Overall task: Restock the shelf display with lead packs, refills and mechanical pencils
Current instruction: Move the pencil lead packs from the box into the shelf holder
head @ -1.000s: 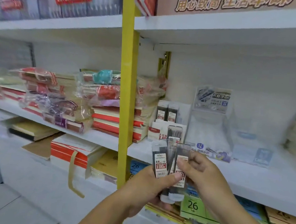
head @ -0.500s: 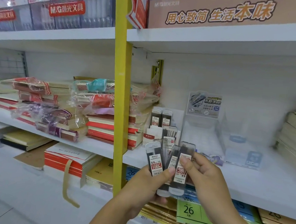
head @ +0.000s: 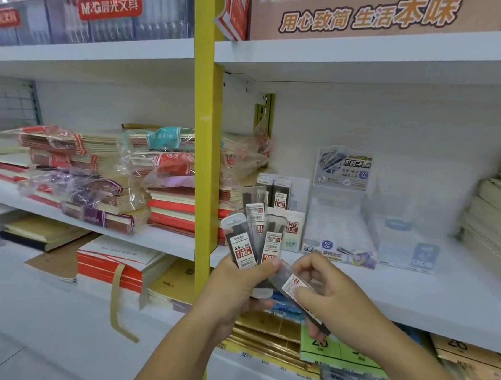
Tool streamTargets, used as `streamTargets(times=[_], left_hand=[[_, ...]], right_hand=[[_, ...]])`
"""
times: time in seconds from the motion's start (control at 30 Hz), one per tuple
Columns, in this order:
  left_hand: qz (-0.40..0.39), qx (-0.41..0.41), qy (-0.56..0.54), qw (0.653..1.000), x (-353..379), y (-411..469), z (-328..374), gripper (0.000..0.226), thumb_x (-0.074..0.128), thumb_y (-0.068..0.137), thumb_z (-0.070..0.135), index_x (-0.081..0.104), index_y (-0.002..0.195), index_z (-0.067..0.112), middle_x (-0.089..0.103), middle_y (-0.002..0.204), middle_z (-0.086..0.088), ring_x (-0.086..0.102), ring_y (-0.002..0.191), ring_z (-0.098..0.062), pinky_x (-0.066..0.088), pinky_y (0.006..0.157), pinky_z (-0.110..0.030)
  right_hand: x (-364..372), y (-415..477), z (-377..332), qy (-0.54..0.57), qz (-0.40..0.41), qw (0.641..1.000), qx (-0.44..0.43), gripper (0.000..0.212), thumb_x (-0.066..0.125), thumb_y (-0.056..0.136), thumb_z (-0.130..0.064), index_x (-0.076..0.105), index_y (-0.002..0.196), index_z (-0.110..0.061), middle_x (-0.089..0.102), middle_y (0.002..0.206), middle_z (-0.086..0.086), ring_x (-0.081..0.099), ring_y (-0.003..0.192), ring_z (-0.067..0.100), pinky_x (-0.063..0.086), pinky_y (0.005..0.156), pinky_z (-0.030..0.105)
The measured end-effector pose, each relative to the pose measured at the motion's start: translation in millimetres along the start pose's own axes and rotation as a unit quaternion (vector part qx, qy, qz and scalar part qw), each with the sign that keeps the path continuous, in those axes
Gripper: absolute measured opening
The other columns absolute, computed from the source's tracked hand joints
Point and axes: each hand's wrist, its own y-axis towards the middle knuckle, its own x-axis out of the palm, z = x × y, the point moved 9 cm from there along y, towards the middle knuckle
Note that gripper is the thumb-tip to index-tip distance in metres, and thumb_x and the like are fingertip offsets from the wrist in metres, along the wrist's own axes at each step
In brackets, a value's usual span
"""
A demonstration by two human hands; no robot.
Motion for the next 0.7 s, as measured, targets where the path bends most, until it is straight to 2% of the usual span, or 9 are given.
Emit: streamTargets(times=[0.07, 0.17, 0.23, 0.3, 0.37, 0.43, 0.5, 0.57, 0.7], left_hand=[[0.015, 0.009, -0.001, 1.0, -6, 3, 4, 0.022, 0.075, 0.087, 0.027, 0.071, 0.108, 0.023, 0.078, 0.095, -0.001, 0.072, 0.076, -0.009, 0.054, 0.054, -0.024], [0.033, 0.026, -0.019, 0.999, -15, 6, 9, 0.024, 0.075, 0.087, 0.027, 0.071, 0.109, 0.022, 0.077, 0.092, -0.003, 0.07, 0.072, -0.009, 0.053, 0.053, -0.025], [0.043, 0.024, -0.035, 0.998, -19, 8, 9, 0.025, 0.076, 0.086, 0.028, 0.07, 0.109, 0.021, 0.077, 0.091, -0.004, 0.071, 0.075, -0.012, 0.053, 0.054, -0.024], [0.046, 0.023, -0.034, 0.998, -21, 11, 8, 0.025, 0.074, 0.087, 0.03, 0.068, 0.111, 0.024, 0.077, 0.093, -0.002, 0.072, 0.078, -0.013, 0.054, 0.056, -0.024], [0.044, 0.032, -0.024, 0.998, -22, 15, 11, 0.025, 0.071, 0.09, 0.033, 0.067, 0.113, 0.027, 0.077, 0.094, 0.001, 0.071, 0.078, -0.011, 0.054, 0.057, -0.024], [0.045, 0.04, -0.015, 0.998, -23, 19, 14, 0.023, 0.069, 0.091, 0.035, 0.066, 0.114, 0.03, 0.077, 0.094, 0.002, 0.071, 0.078, -0.011, 0.053, 0.057, -0.023], [0.045, 0.046, -0.012, 0.998, -23, 22, 16, 0.022, 0.067, 0.092, 0.038, 0.065, 0.113, 0.034, 0.077, 0.094, 0.003, 0.071, 0.078, -0.01, 0.053, 0.057, -0.023], [0.044, 0.053, -0.018, 0.997, -23, 27, 17, 0.021, 0.067, 0.092, 0.038, 0.065, 0.113, 0.034, 0.077, 0.094, 0.002, 0.07, 0.075, -0.008, 0.053, 0.057, -0.022], [0.039, 0.055, -0.03, 0.997, -21, 34, 17, 0.023, 0.067, 0.092, 0.036, 0.065, 0.115, 0.031, 0.078, 0.094, 0.002, 0.069, 0.074, -0.008, 0.052, 0.055, -0.022]], right_hand=[[-4, 1, -3, 0.041, 0.0, 0.999, 0.008, 0.018, 0.066, 0.08, -0.033, 0.063, 0.097, -0.038, 0.061, 0.09, -0.002, 0.064, 0.053, 0.023, 0.052, 0.051, 0.029], [-21, 2, -1, 0.122, 0.037, 0.992, 0.021, 0.04, 0.067, 0.083, 0.0, 0.067, 0.108, -0.03, 0.066, 0.103, 0.011, 0.069, 0.065, 0.028, 0.057, 0.058, 0.03], [-41, 3, -2, 0.165, 0.117, 0.979, 0.011, 0.038, 0.071, 0.079, 0.0, 0.064, 0.109, -0.023, 0.073, 0.093, 0.015, 0.07, 0.067, 0.028, 0.057, 0.057, 0.027], [-65, 4, -9, 0.171, 0.216, 0.961, -0.024, 0.03, 0.07, 0.08, -0.004, 0.062, 0.104, -0.019, 0.074, 0.087, 0.011, 0.072, 0.069, 0.025, 0.057, 0.054, 0.024], [-91, 9, -31, 0.079, 0.294, 0.949, -0.082, 0.025, 0.066, 0.085, -0.008, 0.061, 0.1, -0.028, 0.074, 0.084, 0.002, 0.072, 0.068, 0.017, 0.055, 0.054, 0.019], [-109, 25, -61, -0.022, 0.313, 0.939, -0.141, 0.031, 0.059, 0.093, -0.01, 0.061, 0.102, -0.039, 0.072, 0.081, -0.001, 0.07, 0.069, 0.011, 0.054, 0.058, 0.019], [-118, 50, -84, -0.099, 0.294, 0.935, -0.171, 0.035, 0.052, 0.097, -0.01, 0.059, 0.107, -0.042, 0.068, 0.087, -0.007, 0.07, 0.072, 0.011, 0.055, 0.067, 0.025], [-119, 76, -99, -0.189, 0.268, 0.928, -0.179, 0.036, 0.049, 0.097, -0.011, 0.058, 0.12, -0.037, 0.064, 0.094, -0.007, 0.068, 0.074, 0.01, 0.055, 0.076, 0.031], [-104, 119, -101, -0.371, 0.204, 0.894, -0.146, 0.033, 0.049, 0.098, -0.018, 0.048, 0.13, -0.025, 0.066, 0.101, 0.007, 0.065, 0.082, 0.021, 0.052, 0.078, 0.039]])
